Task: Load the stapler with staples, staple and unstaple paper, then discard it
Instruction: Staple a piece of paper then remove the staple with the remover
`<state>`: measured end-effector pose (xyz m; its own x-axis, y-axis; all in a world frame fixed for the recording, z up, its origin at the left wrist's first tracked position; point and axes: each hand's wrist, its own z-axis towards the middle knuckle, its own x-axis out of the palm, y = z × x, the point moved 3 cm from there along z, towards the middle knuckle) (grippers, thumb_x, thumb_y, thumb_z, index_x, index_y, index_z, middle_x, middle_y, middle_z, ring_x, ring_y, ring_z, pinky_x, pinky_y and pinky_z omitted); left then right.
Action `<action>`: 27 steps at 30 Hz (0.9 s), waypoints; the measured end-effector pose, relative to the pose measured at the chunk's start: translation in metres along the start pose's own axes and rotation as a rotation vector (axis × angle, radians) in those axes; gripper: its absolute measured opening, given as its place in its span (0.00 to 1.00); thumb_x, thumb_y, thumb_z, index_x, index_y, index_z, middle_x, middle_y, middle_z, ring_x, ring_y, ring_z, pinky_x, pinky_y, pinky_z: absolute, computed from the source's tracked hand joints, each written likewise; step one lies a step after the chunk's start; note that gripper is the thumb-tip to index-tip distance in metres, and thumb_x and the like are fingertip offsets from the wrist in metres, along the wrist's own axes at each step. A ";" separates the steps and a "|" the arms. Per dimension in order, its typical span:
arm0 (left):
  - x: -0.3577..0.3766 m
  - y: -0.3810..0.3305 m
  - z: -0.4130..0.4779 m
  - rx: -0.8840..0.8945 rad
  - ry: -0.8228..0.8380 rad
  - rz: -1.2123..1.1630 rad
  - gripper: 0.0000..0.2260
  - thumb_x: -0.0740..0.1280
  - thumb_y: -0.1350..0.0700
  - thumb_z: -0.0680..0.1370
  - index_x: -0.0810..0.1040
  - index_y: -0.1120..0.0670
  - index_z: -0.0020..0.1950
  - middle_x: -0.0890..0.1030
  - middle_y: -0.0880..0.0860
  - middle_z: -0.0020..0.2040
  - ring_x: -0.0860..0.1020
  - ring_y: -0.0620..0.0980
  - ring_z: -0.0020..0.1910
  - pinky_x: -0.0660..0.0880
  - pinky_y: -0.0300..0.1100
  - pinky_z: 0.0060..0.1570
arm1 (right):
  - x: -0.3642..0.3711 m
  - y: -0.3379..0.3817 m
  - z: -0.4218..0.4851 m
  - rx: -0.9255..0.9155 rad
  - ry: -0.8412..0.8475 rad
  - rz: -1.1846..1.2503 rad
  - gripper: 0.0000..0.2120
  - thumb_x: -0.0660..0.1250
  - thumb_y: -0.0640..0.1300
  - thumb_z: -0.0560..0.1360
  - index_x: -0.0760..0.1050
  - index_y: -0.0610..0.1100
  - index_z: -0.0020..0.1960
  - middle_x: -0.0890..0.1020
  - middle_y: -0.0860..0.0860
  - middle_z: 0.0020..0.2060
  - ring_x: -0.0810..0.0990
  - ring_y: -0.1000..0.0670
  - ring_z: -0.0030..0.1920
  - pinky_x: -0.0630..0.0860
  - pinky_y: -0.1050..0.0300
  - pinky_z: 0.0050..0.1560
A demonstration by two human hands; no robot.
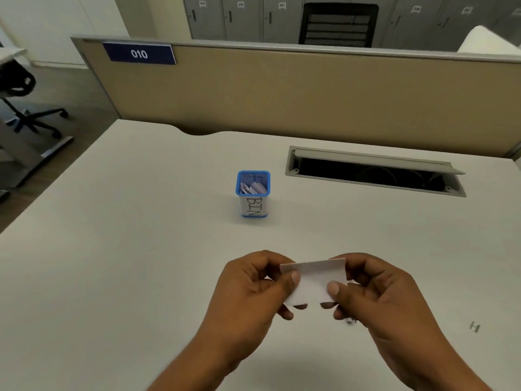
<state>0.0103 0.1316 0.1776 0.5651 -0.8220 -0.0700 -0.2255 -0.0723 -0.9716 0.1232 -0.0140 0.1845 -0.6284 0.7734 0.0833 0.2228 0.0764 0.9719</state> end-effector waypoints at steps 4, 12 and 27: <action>0.002 0.000 0.011 0.113 0.070 0.398 0.03 0.72 0.52 0.75 0.84 0.43 0.45 0.82 0.38 0.41 0.80 0.38 0.39 0.73 0.28 0.35 | -0.001 0.004 0.014 -0.107 -0.057 -0.355 0.16 0.71 0.30 0.70 0.83 0.52 0.42 0.87 0.51 0.36 0.84 0.51 0.34 0.79 0.62 0.32; 0.007 0.012 0.020 -0.076 0.096 -0.152 0.10 0.66 0.61 0.79 0.82 0.51 0.57 0.81 0.49 0.31 0.83 0.49 0.31 0.77 0.37 0.32 | 0.004 -0.007 0.026 -0.030 -0.016 -0.121 0.15 0.68 0.27 0.73 0.81 0.47 0.46 0.86 0.47 0.43 0.83 0.50 0.33 0.79 0.59 0.33; 0.007 0.017 0.021 0.000 0.130 -0.315 0.18 0.60 0.68 0.79 0.85 0.52 0.40 0.83 0.53 0.39 0.80 0.48 0.29 0.78 0.39 0.30 | 0.016 -0.010 0.017 -0.175 -0.024 -0.126 0.24 0.64 0.22 0.73 0.83 0.49 0.36 0.85 0.52 0.37 0.83 0.54 0.36 0.76 0.65 0.34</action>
<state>0.0273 0.1365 0.1556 0.5008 -0.8245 0.2633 -0.0557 -0.3343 -0.9408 0.1238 0.0081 0.1727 -0.6247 0.7796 -0.0446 0.0094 0.0646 0.9979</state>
